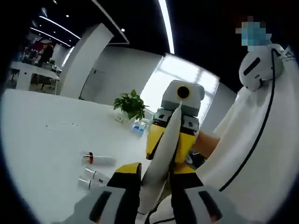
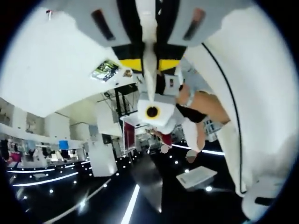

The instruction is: Arrange the skincare products in the storage area until every visible bottle or jar stands upright without overlapping.

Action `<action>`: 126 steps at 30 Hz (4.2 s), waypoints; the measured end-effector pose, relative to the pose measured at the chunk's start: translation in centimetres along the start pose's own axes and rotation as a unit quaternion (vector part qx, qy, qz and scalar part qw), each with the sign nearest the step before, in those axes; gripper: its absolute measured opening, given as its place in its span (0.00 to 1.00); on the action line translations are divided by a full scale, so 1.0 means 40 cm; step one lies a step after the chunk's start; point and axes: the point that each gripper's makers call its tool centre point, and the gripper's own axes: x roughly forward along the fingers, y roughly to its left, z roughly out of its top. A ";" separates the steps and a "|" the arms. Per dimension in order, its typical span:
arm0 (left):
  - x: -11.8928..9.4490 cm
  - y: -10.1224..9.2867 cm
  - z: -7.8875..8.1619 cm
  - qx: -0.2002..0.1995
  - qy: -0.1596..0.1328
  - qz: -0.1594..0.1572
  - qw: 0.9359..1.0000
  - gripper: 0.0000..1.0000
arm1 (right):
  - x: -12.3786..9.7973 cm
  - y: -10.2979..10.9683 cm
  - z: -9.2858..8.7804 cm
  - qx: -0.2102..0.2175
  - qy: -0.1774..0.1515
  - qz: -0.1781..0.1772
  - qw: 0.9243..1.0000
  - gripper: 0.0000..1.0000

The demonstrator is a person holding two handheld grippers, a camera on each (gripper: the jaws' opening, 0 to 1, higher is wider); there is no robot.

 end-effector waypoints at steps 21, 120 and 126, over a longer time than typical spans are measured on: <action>-0.109 0.053 -0.078 -0.113 -0.035 0.141 0.983 0.23 | 0.006 -0.299 -0.045 -0.017 0.028 -0.064 0.997 0.07; -0.198 0.086 -0.169 -0.220 -0.103 0.245 0.939 0.19 | -0.144 -0.729 -0.308 0.093 0.000 -0.187 0.978 0.52; -0.090 0.105 -0.129 -0.204 -0.078 0.184 0.958 0.19 | -0.226 -0.625 -0.310 0.135 -0.063 -0.266 0.952 0.53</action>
